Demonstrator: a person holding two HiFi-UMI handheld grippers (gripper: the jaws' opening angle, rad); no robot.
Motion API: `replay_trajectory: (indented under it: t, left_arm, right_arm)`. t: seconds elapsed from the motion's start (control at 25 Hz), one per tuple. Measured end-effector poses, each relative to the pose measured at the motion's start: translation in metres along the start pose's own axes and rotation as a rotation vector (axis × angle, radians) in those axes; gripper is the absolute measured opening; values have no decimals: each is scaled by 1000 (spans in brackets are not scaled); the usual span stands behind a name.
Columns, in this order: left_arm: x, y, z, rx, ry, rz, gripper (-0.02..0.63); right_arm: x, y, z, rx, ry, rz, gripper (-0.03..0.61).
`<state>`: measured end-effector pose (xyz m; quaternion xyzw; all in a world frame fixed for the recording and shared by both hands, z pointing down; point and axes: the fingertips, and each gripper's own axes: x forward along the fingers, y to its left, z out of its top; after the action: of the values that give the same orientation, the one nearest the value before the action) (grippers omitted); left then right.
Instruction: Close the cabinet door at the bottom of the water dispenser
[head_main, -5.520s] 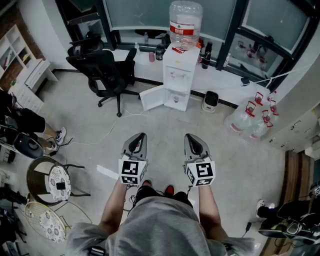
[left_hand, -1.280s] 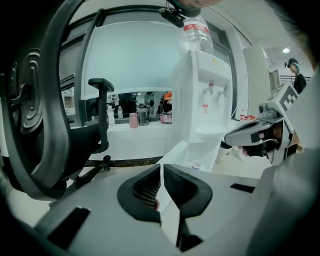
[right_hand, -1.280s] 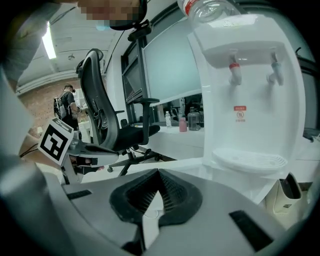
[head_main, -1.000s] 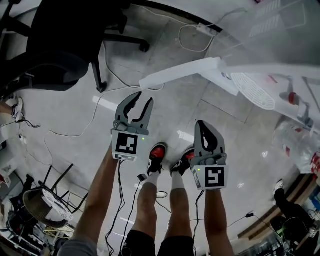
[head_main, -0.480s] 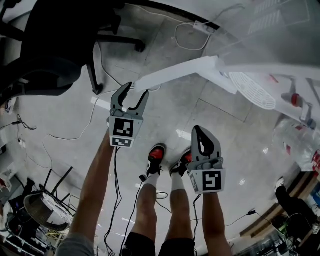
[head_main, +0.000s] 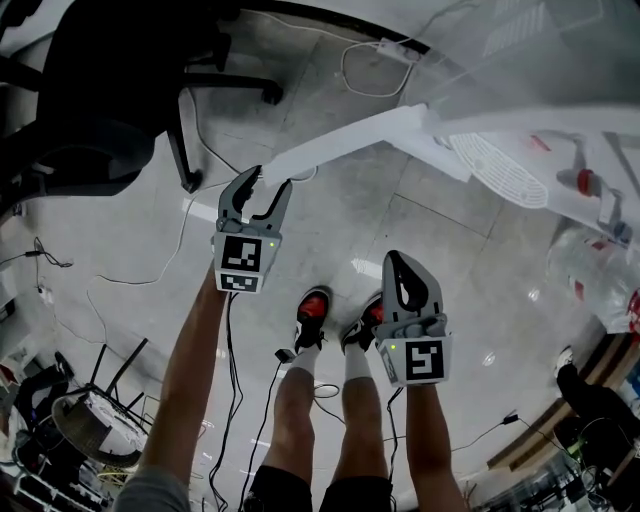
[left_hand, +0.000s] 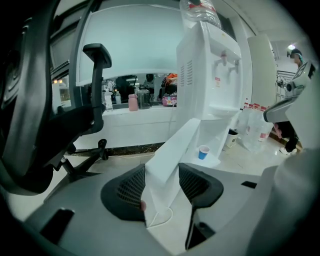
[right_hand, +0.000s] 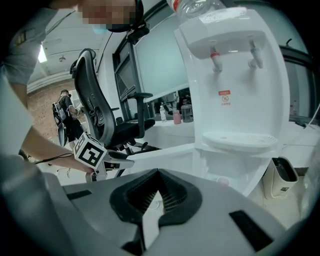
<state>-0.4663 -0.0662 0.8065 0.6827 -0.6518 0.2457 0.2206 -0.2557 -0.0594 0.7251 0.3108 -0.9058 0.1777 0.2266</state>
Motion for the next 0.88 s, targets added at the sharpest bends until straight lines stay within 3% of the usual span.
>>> replay_trajectory:
  t: [0.4, 0.88]
  left_arm:
    - [-24, -41, -17, 25, 2, -36, 199]
    - [-50, -109, -34, 60, 11, -138, 181]
  right_arm:
    - [-28, -6, -22, 25, -11, -43, 17]
    - [-74, -7, -55, 60, -20, -92, 17]
